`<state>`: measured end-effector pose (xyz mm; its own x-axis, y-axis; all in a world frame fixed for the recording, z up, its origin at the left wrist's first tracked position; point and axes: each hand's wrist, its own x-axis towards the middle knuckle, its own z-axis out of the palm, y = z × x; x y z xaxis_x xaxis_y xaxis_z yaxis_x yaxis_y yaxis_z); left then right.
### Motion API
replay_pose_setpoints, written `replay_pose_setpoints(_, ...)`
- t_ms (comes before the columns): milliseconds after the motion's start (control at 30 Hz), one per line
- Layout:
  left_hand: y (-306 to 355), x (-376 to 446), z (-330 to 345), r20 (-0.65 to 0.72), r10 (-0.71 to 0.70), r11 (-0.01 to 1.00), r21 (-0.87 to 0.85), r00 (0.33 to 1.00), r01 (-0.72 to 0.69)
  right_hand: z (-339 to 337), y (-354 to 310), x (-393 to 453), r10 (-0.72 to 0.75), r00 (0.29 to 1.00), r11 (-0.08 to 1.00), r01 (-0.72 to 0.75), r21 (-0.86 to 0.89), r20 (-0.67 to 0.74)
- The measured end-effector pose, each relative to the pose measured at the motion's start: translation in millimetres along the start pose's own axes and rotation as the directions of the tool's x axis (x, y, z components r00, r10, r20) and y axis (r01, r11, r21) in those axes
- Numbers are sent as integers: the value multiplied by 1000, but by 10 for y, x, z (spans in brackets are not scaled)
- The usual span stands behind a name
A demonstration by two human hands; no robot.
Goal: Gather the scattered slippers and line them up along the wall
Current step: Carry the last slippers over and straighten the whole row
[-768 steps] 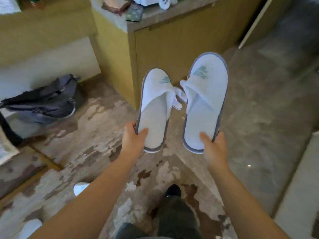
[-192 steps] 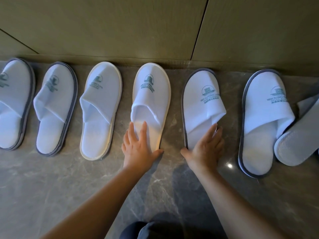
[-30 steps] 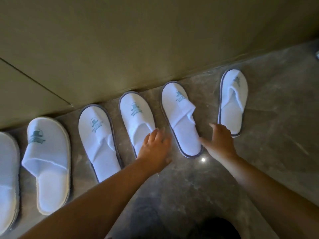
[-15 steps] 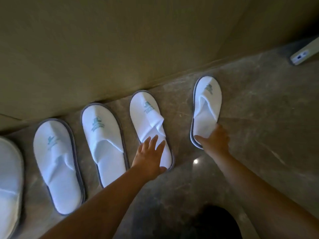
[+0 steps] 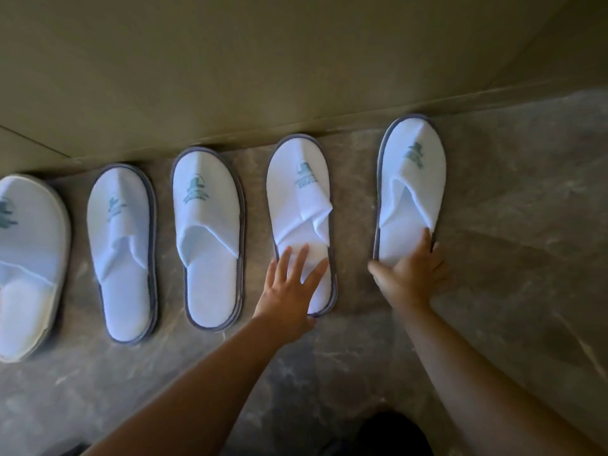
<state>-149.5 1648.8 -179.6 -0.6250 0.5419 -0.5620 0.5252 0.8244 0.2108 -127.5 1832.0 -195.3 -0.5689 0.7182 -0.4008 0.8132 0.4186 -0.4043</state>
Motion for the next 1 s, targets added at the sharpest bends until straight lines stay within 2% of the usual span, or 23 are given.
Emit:
replay_pose_setpoints(100, -14, -5, 3, -7, 4, 1000, -2, 1000, -4, 6, 100, -99, -133, 991, 989, 135, -53, 28)
replay_pose_setpoints(200, -22, -2, 11, -10, 2, 1000, 8, 1000, -2, 5, 168, -157, -166, 985, 982, 169, -80, 42)
replay_pose_setpoints(733, -18, -12, -18, -9, -1, 999, 35, 1000, 2, 14, 139, -132, -196, 975, 974, 206, -91, 109)
replay_pose_setpoints(1000, -33, 8, -5, -4, -7, 999, 50, 1000, 7, -6, 154, -115, -178, 981, 977, 185, -103, 78)
